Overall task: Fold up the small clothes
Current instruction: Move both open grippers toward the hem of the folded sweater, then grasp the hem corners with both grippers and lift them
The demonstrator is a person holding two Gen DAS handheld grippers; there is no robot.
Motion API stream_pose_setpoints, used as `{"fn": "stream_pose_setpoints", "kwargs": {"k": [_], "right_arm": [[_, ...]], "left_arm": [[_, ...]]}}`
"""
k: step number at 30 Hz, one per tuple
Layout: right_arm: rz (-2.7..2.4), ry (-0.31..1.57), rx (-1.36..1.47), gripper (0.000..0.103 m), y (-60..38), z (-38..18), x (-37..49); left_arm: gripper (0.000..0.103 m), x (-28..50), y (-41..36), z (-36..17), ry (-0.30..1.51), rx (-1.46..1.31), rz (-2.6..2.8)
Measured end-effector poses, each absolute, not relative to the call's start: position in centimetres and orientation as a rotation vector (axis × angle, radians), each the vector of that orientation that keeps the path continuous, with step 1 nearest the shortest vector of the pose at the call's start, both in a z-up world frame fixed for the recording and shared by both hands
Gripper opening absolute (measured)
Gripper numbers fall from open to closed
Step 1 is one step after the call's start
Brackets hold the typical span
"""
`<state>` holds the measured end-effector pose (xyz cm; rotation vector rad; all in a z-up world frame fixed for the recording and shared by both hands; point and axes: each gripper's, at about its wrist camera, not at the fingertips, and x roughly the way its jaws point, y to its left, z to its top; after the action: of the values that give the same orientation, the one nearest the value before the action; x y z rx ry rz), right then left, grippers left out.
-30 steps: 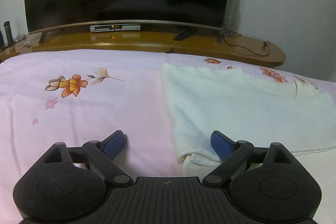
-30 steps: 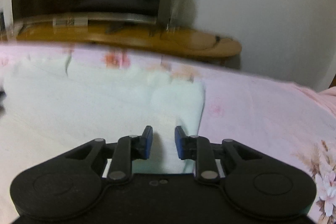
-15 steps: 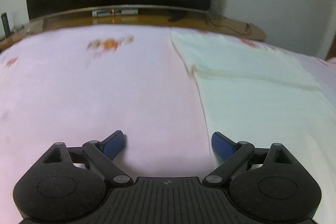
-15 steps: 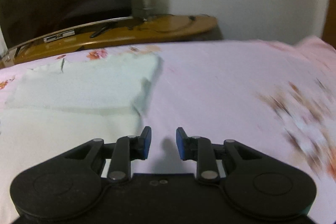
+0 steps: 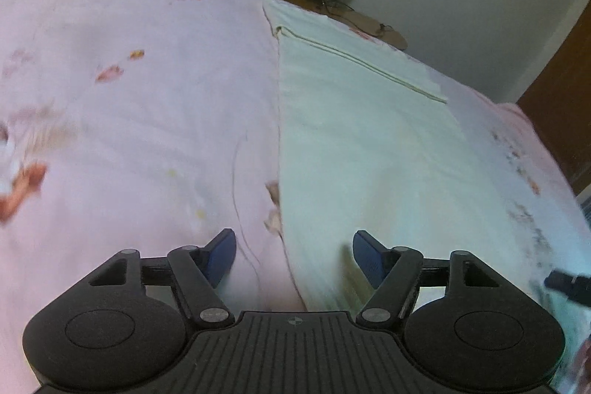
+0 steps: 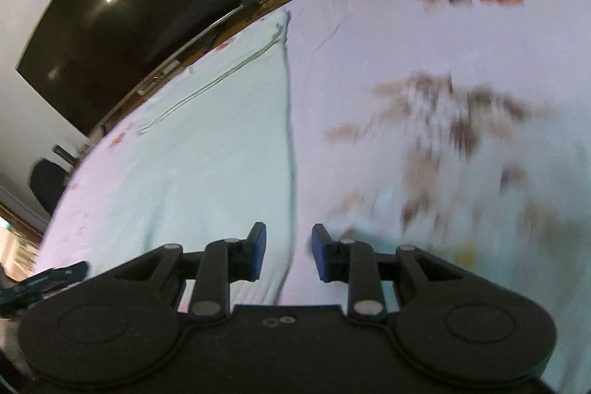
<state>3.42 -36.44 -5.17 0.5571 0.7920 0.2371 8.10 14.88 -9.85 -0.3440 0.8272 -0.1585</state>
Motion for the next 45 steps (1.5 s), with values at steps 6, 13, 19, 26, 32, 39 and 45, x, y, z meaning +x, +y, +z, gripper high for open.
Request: {"fn": "stream_pose_setpoints", "kwargs": {"k": [6, 13, 19, 26, 32, 39, 45], "right_arm": [[0.234, 0.759, 0.606, 0.042, -37.0, -4.8, -0.1], [0.221, 0.734, 0.816, 0.057, -39.2, -6.9, 1.2], [0.242, 0.805, 0.865, 0.056, -39.2, -9.2, 4.4], [0.263, 0.842, 0.878, 0.041, -37.7, -10.0, 6.6], [0.315, 0.861, 0.908, 0.031, -36.7, -10.5, 7.2], [0.347, 0.889, 0.902, 0.020, -35.9, -10.9, 8.1], [0.349, 0.834, 0.800, 0.005, -35.6, -9.8, 8.2]], "left_arm": [[0.070, 5.7, 15.1, -11.3, 0.830, -0.553, -0.197], [0.070, 4.5, 16.7, -13.9, 0.799, -0.851, -0.208], [0.070, 5.7, 16.4, -14.7, 0.801, -0.871, -0.230], [0.068, 6.1, 15.5, -14.4, 0.783, -0.879, -0.215], [0.045, 6.7, 15.3, -15.7, 0.807, -0.948, -0.253], [0.027, 6.9, 15.2, -16.0, 0.809, -0.895, -0.261], [0.005, 5.9, 16.7, -15.0, 0.732, -0.853, -0.242]]}}
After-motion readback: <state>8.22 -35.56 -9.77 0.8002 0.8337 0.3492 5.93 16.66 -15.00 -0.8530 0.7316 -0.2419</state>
